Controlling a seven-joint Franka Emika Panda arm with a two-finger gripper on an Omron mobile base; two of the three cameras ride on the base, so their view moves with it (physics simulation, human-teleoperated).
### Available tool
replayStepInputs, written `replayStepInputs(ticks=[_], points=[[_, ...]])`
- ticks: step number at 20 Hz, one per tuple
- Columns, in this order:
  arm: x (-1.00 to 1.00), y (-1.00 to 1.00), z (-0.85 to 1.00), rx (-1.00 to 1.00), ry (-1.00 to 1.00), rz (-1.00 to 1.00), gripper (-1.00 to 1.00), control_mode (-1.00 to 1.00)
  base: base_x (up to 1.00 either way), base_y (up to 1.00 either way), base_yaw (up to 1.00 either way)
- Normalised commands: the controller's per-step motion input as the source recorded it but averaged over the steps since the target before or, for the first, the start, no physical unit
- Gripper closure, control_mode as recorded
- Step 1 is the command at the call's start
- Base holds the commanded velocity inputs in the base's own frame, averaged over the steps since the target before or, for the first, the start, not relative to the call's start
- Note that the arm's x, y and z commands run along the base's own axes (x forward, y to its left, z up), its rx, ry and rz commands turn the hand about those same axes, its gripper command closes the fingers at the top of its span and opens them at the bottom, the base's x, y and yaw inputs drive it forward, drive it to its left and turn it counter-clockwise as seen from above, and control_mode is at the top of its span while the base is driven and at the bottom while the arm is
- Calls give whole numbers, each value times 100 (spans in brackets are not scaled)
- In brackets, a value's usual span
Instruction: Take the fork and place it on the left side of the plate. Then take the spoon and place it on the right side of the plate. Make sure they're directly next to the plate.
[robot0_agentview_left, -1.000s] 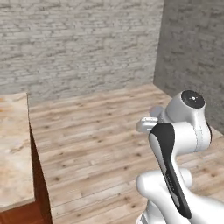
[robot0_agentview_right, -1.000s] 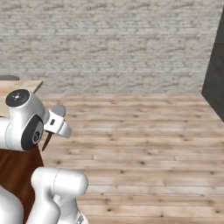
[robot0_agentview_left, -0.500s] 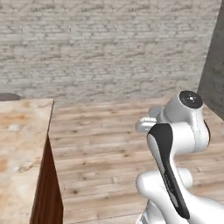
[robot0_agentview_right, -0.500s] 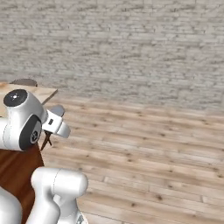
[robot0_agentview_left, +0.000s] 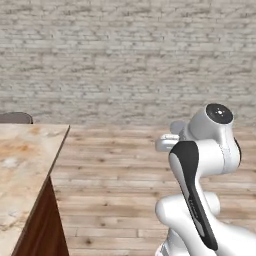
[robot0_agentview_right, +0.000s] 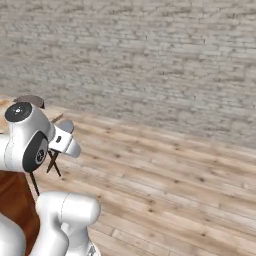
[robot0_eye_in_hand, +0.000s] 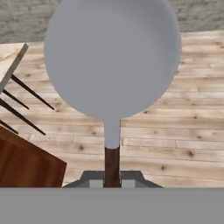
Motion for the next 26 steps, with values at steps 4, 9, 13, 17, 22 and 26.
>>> replayStepInputs(ticks=[4,9,13,17,22,26], points=[[0,0,0,0,0,0,100,100,81,-48,37],[0,0,0,0,0,0,100,100,81,-45,38],[0,0,0,0,0,0,100,100,80,-45,38],[0,0,0,0,0,0,100,100,79,-46,38],[0,0,0,0,0,0,100,100,79,-46,38],[0,0,0,0,0,0,100,100,80,-46,37]])
